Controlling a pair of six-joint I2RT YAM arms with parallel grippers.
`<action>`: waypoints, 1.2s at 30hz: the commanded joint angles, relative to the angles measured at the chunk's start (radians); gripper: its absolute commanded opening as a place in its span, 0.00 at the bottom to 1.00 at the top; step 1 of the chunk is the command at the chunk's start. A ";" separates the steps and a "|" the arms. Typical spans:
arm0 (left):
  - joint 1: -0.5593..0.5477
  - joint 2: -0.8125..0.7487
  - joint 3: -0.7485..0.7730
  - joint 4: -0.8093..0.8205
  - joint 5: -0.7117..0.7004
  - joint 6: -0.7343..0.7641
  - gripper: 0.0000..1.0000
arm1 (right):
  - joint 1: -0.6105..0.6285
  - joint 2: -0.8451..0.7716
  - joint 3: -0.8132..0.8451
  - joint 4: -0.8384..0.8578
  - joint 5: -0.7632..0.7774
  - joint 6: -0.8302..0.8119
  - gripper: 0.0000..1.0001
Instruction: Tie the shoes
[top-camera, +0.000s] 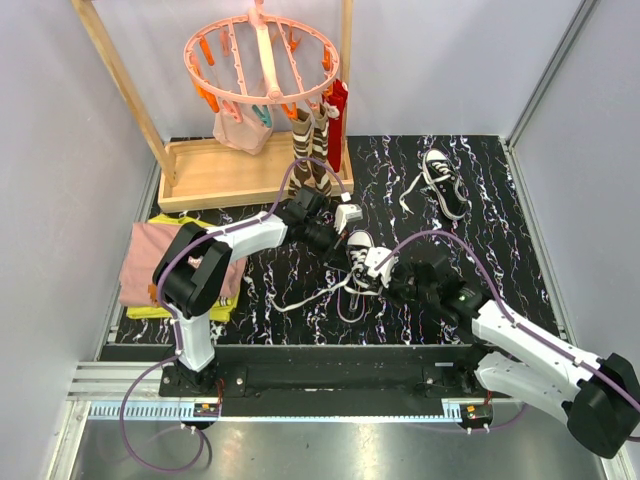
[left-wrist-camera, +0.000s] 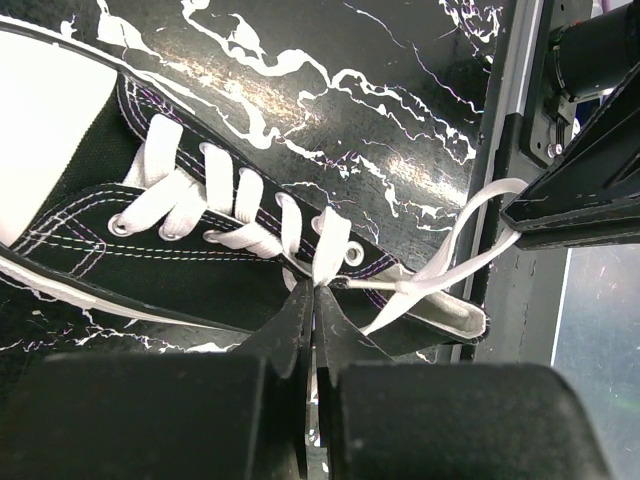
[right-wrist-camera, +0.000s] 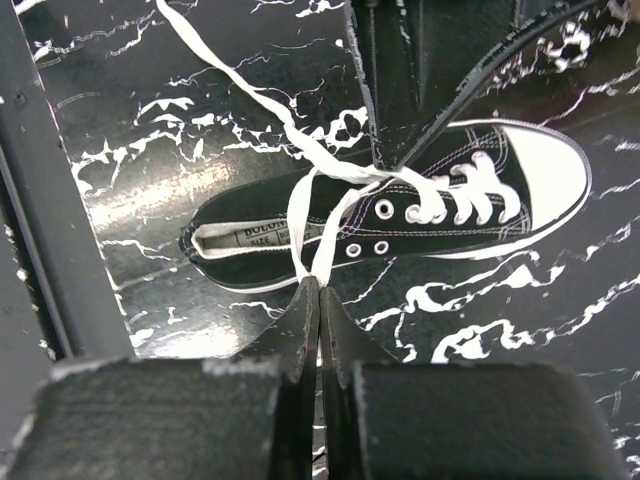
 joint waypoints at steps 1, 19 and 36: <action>0.008 -0.046 0.042 0.021 0.036 0.001 0.00 | -0.003 -0.033 -0.015 0.063 -0.032 -0.102 0.00; 0.019 -0.064 0.064 0.005 0.073 -0.020 0.00 | -0.003 0.014 -0.035 0.160 0.054 -0.097 0.00; 0.048 -0.047 0.069 0.007 0.081 -0.040 0.00 | -0.005 -0.007 -0.071 0.137 0.054 -0.153 0.00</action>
